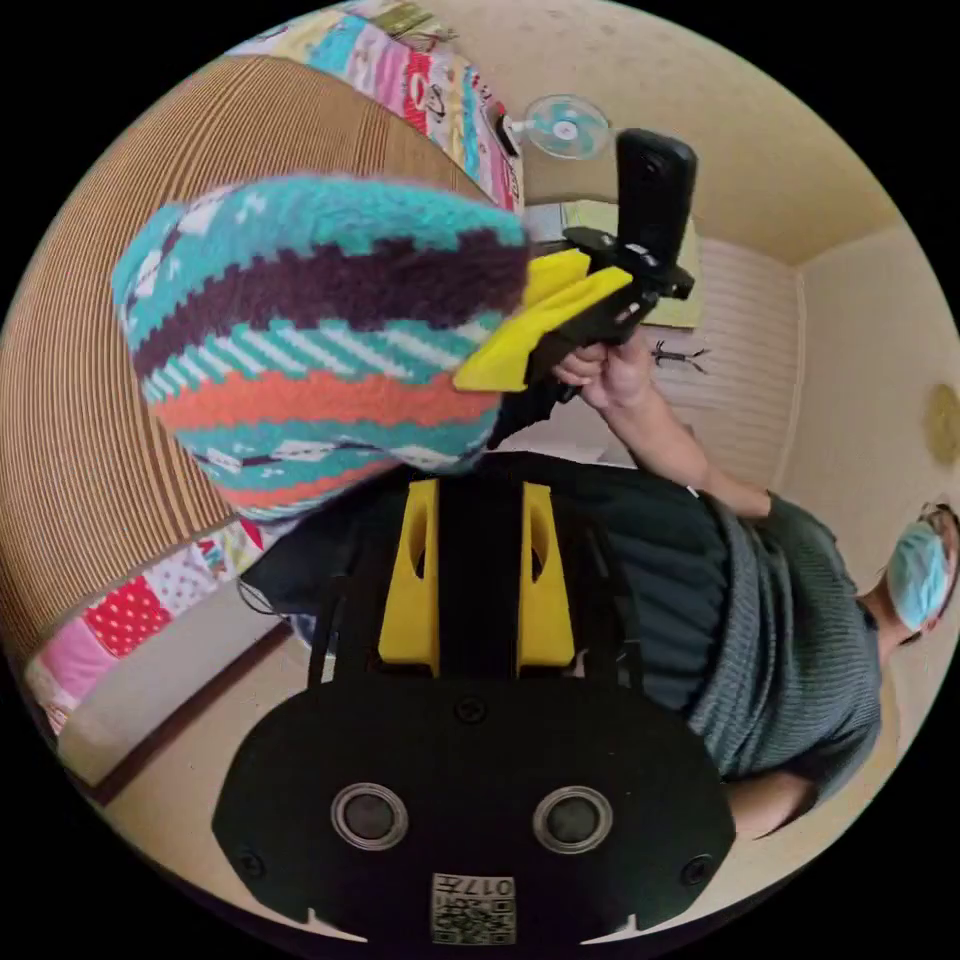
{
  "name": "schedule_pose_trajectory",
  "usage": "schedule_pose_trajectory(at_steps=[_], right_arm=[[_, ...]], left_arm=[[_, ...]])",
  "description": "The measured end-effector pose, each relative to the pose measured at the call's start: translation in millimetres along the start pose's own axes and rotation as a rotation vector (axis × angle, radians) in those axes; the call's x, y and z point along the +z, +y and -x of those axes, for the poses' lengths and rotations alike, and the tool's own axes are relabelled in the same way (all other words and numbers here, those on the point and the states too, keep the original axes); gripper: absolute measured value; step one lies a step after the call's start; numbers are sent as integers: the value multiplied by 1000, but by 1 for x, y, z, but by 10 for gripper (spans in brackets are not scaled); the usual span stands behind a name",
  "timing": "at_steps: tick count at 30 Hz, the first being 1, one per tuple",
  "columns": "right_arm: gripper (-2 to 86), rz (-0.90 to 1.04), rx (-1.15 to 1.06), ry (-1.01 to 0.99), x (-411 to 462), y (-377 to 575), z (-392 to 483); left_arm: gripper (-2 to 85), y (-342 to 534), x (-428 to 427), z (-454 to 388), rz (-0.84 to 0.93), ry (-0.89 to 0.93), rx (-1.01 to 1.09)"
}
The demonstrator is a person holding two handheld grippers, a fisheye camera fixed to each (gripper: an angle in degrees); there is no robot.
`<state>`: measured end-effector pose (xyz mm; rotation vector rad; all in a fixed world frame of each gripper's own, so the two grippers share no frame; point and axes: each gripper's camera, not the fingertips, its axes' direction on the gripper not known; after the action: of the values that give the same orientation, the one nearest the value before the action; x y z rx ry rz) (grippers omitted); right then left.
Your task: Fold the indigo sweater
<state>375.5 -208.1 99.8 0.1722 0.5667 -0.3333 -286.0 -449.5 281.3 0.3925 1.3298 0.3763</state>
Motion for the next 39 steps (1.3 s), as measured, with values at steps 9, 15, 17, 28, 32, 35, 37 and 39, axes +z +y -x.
schedule_pose_trajectory(at_steps=[9, 15, 17, 28, 32, 35, 37, 39], right_arm=[[60, 258, -300, 221, 129, -22, 45], [49, 204, -416, 311, 132, -16, 82], [49, 67, -462, 334, 102, -7, 111], [30, -547, -828, 76, -6, 81, 213], [23, -692, -679, 329, -18, 129, 197], [41, -778, -462, 499, -24, 155, 167], [91, -817, -319, 573, -25, 162, 147], [158, -792, -251, 589, -18, 158, 130]], left_arm=[[185, 77, -37, 15, -462, -46, -261], [50, 56, 17, -47, -315, -166, 103], [49, 71, 16, -92, -343, -195, 315], [45, 180, 10, -237, -635, 812, 1533], [45, 184, 22, -271, -536, 1036, 1676], [45, 197, 25, -300, -484, 1044, 1688], [44, 204, 37, -315, -441, 1061, 1666], [44, 210, 52, -324, -378, 1103, 1674]])
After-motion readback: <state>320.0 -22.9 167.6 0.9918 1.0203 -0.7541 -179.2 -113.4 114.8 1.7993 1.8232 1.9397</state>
